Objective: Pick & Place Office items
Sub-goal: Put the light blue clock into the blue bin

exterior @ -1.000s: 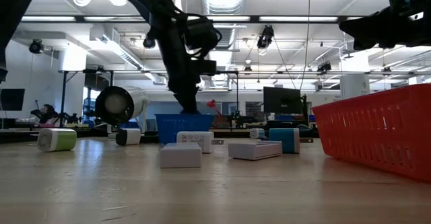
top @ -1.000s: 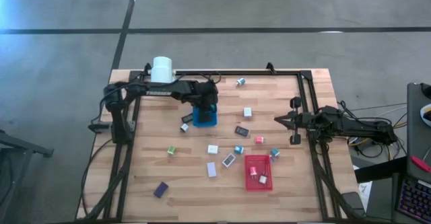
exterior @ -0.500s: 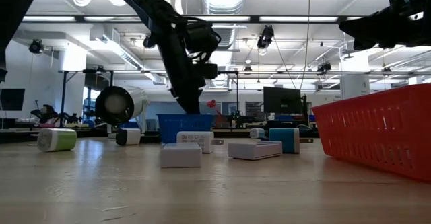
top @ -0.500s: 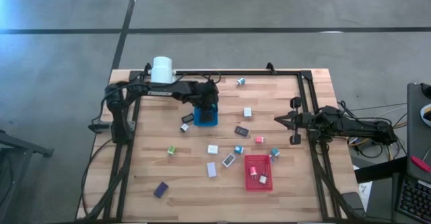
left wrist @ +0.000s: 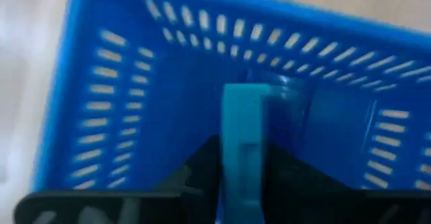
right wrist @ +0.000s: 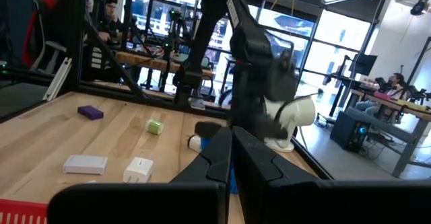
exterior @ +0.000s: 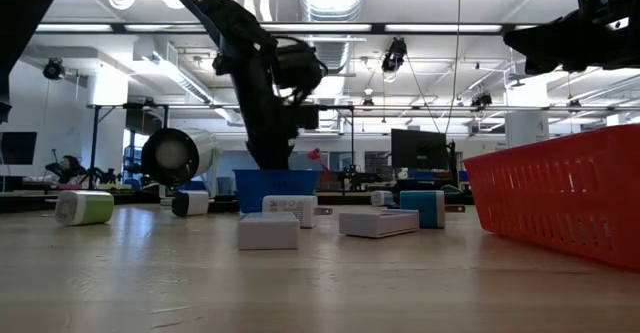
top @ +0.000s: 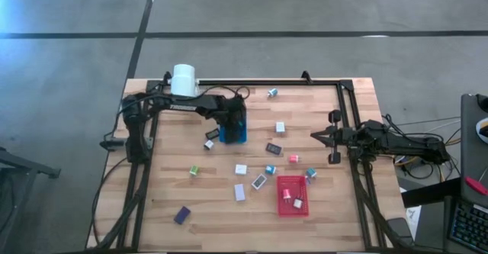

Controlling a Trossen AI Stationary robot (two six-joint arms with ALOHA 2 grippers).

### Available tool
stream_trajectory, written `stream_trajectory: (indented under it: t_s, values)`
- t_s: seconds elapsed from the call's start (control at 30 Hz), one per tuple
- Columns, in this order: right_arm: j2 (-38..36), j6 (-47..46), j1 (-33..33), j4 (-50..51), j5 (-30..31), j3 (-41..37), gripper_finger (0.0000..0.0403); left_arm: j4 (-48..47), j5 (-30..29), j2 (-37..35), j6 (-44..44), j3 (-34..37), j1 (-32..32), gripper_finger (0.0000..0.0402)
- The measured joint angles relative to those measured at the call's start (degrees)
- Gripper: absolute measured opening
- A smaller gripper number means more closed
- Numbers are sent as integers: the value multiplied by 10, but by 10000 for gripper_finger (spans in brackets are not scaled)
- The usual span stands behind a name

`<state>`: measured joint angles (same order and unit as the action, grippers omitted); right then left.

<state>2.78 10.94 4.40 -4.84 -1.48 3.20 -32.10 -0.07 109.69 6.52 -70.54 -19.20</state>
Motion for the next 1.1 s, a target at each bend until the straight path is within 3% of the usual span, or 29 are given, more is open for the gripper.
stream_trajectory:
  t_s: [0.4,0.63,0.87,1.1]
  values:
    - [4,0,0,0,0,0,8,0,11,-3,16,6,0,109]
    - [4,0,0,0,0,0,8,-22,10,-37,38,3,0,146]
    - [4,0,0,0,0,0,8,-80,9,-122,68,-5,0,188]
    - [4,0,0,0,0,0,8,-106,9,-257,68,-3,0,189]
